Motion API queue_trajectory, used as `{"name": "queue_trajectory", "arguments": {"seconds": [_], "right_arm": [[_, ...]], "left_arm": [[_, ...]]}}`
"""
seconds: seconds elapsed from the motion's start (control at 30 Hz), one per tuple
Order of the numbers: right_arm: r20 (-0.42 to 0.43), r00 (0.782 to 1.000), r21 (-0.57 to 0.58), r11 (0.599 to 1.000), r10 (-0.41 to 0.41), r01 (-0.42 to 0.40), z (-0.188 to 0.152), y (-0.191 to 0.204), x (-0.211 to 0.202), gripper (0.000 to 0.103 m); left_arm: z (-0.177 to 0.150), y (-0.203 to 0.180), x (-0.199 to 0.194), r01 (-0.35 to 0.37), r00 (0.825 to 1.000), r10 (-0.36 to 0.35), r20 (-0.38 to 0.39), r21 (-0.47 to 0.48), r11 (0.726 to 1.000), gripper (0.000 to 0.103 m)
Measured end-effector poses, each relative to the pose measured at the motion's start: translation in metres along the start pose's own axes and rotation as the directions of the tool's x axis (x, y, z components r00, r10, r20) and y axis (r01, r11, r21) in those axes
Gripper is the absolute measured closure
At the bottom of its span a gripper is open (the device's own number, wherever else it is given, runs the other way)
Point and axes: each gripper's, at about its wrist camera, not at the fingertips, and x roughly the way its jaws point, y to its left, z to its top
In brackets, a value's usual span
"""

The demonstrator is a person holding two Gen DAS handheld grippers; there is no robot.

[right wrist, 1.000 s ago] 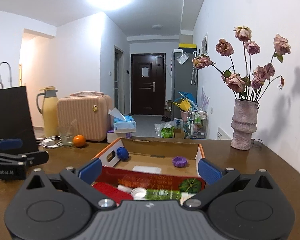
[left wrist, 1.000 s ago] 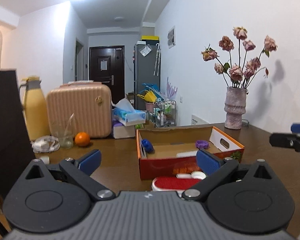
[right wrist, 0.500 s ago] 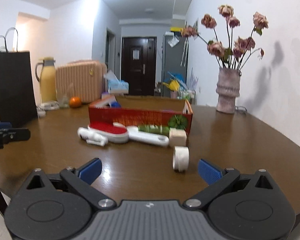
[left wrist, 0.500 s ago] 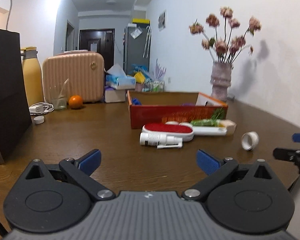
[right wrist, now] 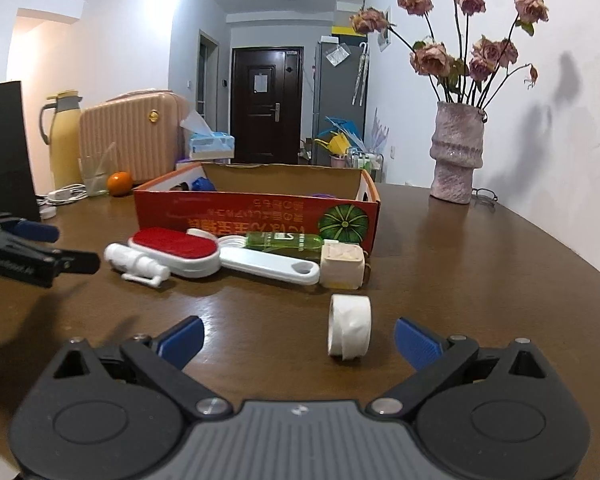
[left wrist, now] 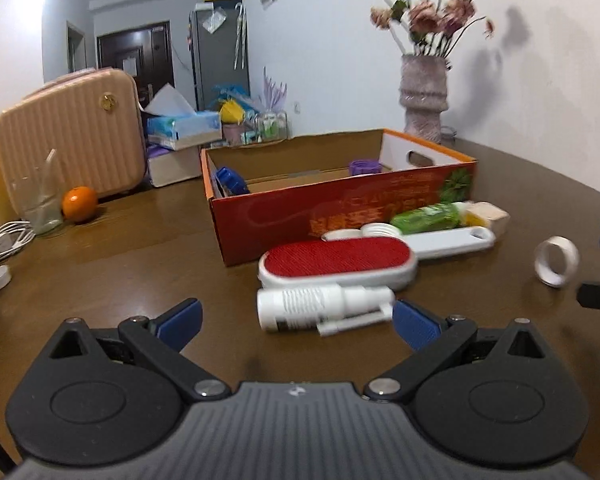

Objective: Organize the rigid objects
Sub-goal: 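Grasp the white spray bottle with the left tool while the right tool grasps the tape roll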

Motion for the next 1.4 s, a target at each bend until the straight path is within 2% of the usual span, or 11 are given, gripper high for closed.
{"name": "queue_trajectory", "arguments": {"seconds": [0.23, 0.37, 0.47, 0.53, 0.6, 0.7, 0.8, 1.13, 1.27, 1.33, 1.4], "right_arm": [[-0.013, 1.000, 0.016, 1.000, 0.010, -0.009, 0.011, -0.013, 0.036, 0.004], [-0.057, 0.998, 0.012, 1.000, 0.013, -0.012, 0.016, -0.017, 0.058, 0.018], [-0.067, 0.998, 0.021, 1.000, -0.002, 0.004, 0.016, -0.018, 0.067, 0.025], [-0.092, 0.996, 0.044, 0.999, 0.000, 0.005, 0.015, -0.020, 0.071, 0.038], [-0.106, 0.994, 0.063, 0.998, 0.006, 0.001, 0.012, -0.021, 0.072, 0.058], [-0.113, 0.994, 0.044, 0.999, 0.000, 0.005, 0.009, -0.017, 0.069, 0.072], [-0.118, 0.993, 0.038, 0.999, 0.014, -0.009, 0.006, -0.014, 0.064, 0.078], [-0.099, 0.993, -0.028, 0.998, 0.059, -0.062, 0.001, 0.011, 0.043, 0.079], [-0.084, 0.994, -0.126, 0.989, 0.068, -0.078, -0.003, 0.034, 0.036, 0.072], [-0.074, 0.992, -0.147, 0.983, 0.099, -0.110, -0.004, 0.042, 0.031, 0.063], [-0.063, 0.987, -0.159, 0.975, 0.146, -0.155, -0.005, 0.047, 0.025, 0.061]], "left_arm": [[0.015, 0.015, 0.049, 0.034, 0.996, -0.040, -0.079, -0.081, 0.996, 0.000], [0.009, 0.026, 0.061, 0.070, 0.989, -0.089, -0.117, -0.160, 0.985, 0.002], [0.005, 0.030, 0.058, 0.101, 0.986, -0.125, -0.107, -0.207, 0.973, 0.017], [0.005, 0.029, 0.053, 0.110, 0.986, -0.134, -0.098, -0.220, 0.969, 0.028], [0.002, 0.026, 0.047, 0.115, 0.986, -0.139, -0.095, -0.223, 0.968, 0.033], [-0.004, 0.020, 0.035, 0.110, 0.986, -0.135, -0.101, -0.221, 0.969, 0.039], [-0.014, 0.014, 0.021, 0.099, 0.987, -0.127, -0.102, -0.241, 0.966, 0.039], [-0.037, -0.011, -0.030, 0.042, 0.991, -0.080, -0.108, -0.315, 0.948, 0.037], [-0.042, -0.026, -0.051, 0.115, 0.987, -0.141, -0.073, -0.289, 0.950, 0.036], [-0.043, -0.038, -0.060, 0.198, 0.975, -0.216, -0.047, -0.245, 0.949, 0.033], [-0.041, -0.045, -0.066, 0.212, 0.974, -0.225, -0.040, -0.208, 0.955, 0.030]]}}
